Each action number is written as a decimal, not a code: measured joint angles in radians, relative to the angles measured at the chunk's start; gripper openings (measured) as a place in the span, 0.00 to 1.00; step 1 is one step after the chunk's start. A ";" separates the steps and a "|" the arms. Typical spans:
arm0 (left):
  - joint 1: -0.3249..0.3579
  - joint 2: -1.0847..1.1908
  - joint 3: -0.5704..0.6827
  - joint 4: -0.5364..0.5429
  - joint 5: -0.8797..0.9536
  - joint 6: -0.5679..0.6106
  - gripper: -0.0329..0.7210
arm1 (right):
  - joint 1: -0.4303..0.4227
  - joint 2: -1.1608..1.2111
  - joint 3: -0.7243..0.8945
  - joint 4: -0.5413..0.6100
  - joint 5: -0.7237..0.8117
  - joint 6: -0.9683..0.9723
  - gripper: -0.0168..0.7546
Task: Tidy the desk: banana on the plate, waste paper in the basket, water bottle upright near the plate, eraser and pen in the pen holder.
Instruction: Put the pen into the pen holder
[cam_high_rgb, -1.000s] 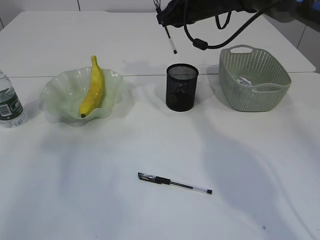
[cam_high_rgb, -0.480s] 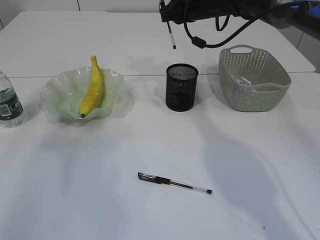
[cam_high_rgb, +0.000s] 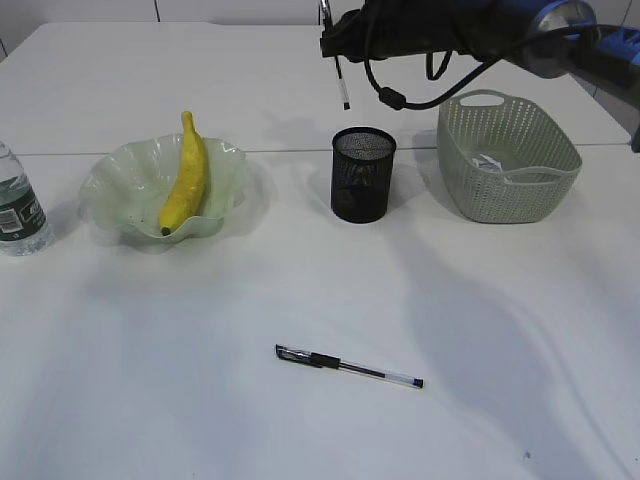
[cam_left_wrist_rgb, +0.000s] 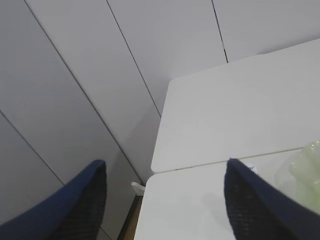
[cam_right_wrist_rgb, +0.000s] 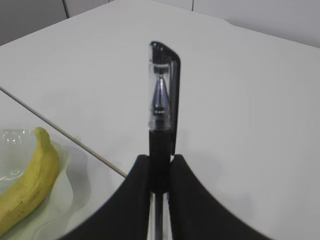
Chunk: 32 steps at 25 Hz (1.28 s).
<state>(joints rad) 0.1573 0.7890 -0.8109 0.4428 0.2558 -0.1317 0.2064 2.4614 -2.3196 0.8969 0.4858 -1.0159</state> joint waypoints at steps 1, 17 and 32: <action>0.000 0.000 0.000 0.001 -0.002 0.000 0.73 | 0.000 0.003 0.000 0.000 -0.006 -0.002 0.10; 0.000 0.000 0.000 0.008 -0.008 0.000 0.73 | -0.028 0.018 0.000 0.005 0.052 -0.002 0.10; 0.000 0.000 0.000 0.010 -0.010 0.000 0.73 | -0.036 0.018 0.084 0.006 0.050 -0.005 0.10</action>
<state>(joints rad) 0.1573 0.7890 -0.8109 0.4528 0.2453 -0.1317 0.1700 2.4797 -2.2356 0.9031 0.5362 -1.0212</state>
